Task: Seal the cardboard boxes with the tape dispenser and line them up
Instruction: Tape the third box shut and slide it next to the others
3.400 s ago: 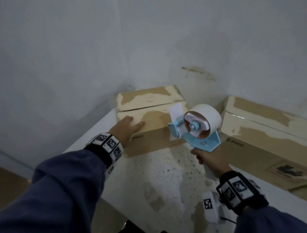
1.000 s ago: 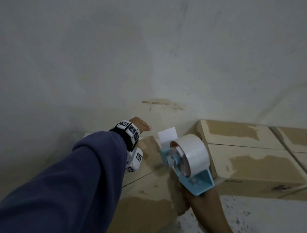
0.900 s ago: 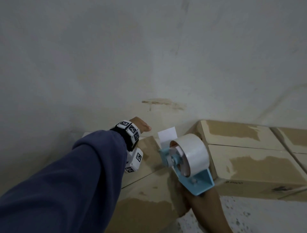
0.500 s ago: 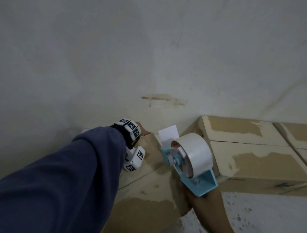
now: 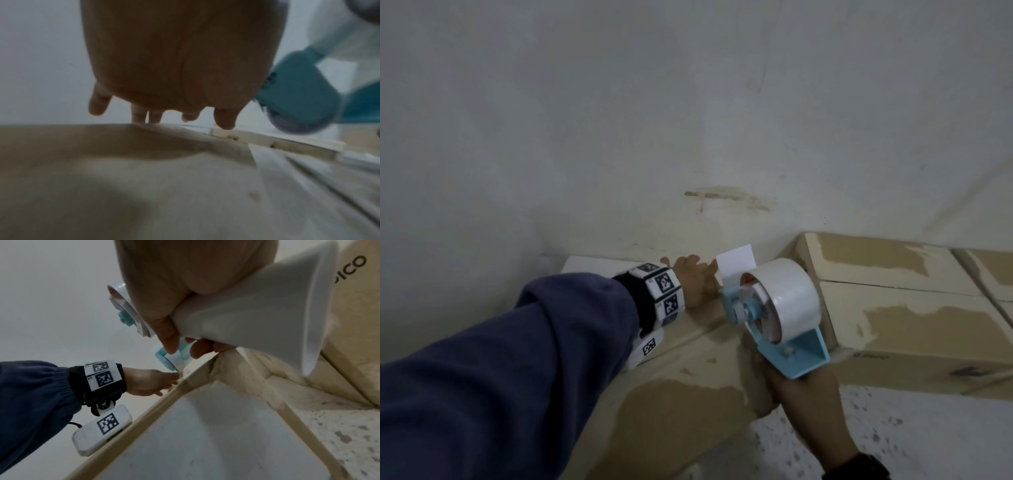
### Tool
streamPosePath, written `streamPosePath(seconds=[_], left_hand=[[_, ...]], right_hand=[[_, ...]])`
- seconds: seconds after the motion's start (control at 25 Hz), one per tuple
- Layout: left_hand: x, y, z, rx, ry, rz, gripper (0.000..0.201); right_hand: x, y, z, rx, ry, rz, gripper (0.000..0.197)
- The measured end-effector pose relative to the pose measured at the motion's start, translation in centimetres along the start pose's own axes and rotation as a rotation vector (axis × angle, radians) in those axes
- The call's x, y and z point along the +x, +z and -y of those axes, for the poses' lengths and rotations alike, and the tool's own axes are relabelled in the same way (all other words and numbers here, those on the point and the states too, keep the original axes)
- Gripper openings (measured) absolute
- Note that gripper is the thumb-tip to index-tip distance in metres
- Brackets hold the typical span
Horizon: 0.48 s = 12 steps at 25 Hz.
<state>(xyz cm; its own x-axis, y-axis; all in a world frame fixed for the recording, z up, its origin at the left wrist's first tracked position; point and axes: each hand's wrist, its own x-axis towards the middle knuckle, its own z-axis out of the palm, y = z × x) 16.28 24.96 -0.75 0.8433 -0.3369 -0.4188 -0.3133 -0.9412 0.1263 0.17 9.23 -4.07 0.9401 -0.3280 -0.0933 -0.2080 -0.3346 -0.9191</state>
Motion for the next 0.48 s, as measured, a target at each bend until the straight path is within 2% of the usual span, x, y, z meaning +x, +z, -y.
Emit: streamPosePath(seconds=[0.12, 0.32, 0.4, 0.48], left_hand=[[-0.5, 0.6, -1.1, 0.057, -0.005, -0.077, 0.061], [0.9, 1.9, 0.2, 0.12, 0.036, -0.04, 0.057], [1.0, 2.1, 0.2, 0.088, 0.018, -0.056, 0.065], [0.8, 1.9, -0.1, 0.012, -0.021, -0.016, 0.083]], right_hand=[[-0.2, -0.3, 0.6, 0.057, -0.009, -0.001, 0.015], [-0.8, -1.3, 1.5, 0.062, -0.007, 0.034, 0.009], [-1.6, -2.4, 1.6, 0.058, -0.01, 0.055, 0.01], [-2.9, -4.0, 1.0, 0.067, 0.006, 0.051, 0.014]])
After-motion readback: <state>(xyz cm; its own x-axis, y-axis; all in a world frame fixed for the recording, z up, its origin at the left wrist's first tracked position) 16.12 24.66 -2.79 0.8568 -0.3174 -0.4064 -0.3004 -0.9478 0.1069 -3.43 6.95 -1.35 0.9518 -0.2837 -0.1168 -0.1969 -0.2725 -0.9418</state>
